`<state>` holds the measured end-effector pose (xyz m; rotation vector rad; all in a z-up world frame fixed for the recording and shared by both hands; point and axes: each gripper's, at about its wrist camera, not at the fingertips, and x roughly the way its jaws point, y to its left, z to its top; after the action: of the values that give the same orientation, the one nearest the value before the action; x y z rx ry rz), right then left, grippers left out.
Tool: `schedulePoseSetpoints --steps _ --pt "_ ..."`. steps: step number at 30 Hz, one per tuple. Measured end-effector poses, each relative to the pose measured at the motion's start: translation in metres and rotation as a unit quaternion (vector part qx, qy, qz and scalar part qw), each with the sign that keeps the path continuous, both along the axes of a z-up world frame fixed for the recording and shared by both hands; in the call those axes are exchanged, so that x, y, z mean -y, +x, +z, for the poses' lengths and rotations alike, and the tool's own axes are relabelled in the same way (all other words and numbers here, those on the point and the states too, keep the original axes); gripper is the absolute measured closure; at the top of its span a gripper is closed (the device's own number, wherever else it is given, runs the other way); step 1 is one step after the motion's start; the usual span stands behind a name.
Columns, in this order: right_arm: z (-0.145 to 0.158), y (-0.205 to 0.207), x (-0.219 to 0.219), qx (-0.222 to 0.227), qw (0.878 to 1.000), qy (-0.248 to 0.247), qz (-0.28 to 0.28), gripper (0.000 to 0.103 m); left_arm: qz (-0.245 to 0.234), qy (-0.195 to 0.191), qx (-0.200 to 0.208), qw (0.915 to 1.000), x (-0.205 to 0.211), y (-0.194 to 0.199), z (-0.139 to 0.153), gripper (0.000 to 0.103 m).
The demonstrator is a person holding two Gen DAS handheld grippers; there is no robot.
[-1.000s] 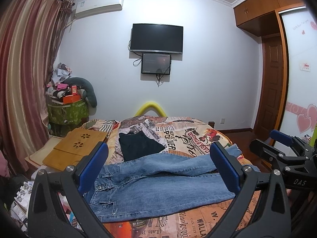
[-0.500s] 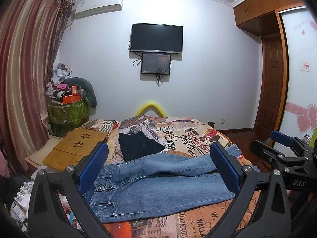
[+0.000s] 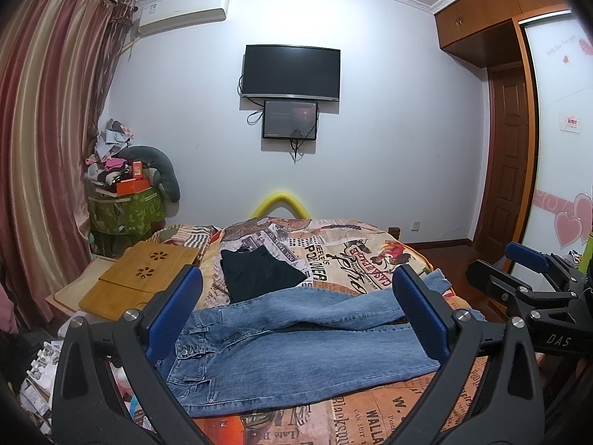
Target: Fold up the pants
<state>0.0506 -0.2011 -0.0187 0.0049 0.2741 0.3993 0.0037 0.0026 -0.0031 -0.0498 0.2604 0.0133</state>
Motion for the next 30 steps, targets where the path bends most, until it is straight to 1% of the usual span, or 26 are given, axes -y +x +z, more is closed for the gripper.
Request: schedulePoseSetpoints --steps 17,22,27,30 --pt "-0.002 0.002 -0.001 -0.002 1.0 0.0 0.002 0.0 0.0 -0.001 -0.002 1.0 0.002 0.001 0.0 0.0" --pt "-0.005 0.005 -0.003 -0.003 1.0 -0.004 -0.001 0.0 0.0 -0.003 -0.006 1.0 0.0 0.007 -0.002 0.0" --pt "-0.012 0.02 -0.007 -0.009 1.0 -0.015 -0.008 0.0 0.0 -0.009 -0.013 0.9999 -0.012 0.027 -0.01 0.0" --pt "-0.022 0.04 -0.01 -0.022 1.0 -0.02 -0.011 0.0 -0.001 -0.018 -0.031 0.9994 -0.024 0.048 -0.015 0.0"
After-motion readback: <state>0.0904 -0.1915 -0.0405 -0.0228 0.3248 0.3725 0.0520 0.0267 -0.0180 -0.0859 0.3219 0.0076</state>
